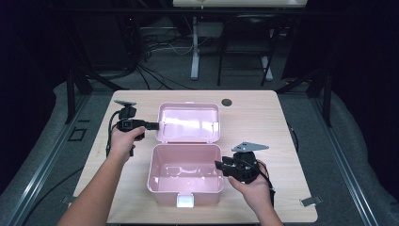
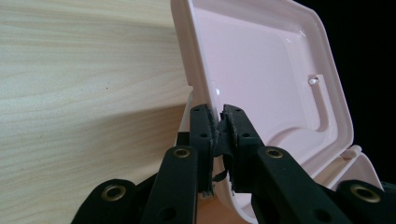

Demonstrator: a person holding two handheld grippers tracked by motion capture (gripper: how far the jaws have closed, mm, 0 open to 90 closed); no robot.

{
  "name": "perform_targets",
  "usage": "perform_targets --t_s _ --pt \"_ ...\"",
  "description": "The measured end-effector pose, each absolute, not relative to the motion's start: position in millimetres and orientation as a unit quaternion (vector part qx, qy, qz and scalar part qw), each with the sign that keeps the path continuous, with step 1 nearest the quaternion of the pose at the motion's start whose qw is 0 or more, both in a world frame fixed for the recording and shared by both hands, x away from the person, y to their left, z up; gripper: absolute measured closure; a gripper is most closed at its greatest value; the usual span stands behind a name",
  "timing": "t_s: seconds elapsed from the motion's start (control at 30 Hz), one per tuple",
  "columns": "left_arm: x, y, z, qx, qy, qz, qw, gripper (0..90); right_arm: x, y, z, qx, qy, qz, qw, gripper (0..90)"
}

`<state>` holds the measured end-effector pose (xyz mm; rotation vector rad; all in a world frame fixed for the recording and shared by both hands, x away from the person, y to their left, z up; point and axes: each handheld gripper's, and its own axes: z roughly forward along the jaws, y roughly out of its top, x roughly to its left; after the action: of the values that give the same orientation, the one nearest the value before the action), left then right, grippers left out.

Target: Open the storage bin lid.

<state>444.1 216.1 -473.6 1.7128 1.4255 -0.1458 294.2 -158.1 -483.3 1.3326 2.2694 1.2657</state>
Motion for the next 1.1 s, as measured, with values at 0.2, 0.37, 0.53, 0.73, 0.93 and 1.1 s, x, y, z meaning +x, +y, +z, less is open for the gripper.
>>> perform_targets --t_s 0.2,0.37,0.53,0.73,0.93,1.1 --pt "443.7 214.7 -478.0 0.704 0.568 -0.041 0.425 85.4 294.1 -158.2 -483.5 0.455 0.771 0.432 0.111 63.8" --pt "443.2 215.0 -477.1 0.705 0.566 -0.039 0.425 86.2 293.5 -157.8 -483.1 0.456 0.772 0.43 0.111 63.9" --pt "443.2 214.4 -477.2 0.705 0.567 -0.038 0.425 86.2 293.2 -157.3 -482.9 0.456 0.772 0.429 0.112 63.9" --pt "443.0 214.4 -477.0 0.705 0.566 -0.038 0.425 86.1 293.2 -157.3 -482.8 0.457 0.771 0.43 0.11 63.8" --pt "440.7 212.1 -476.3 0.713 0.561 -0.029 0.42 83.3 293.4 -158.6 -482.0 0.456 0.77 0.432 0.112 63.7" --pt "437.1 211.1 -474.9 0.711 0.558 -0.028 0.426 77.4 293.4 -159.6 -480.8 0.459 0.768 0.433 0.113 62.5"
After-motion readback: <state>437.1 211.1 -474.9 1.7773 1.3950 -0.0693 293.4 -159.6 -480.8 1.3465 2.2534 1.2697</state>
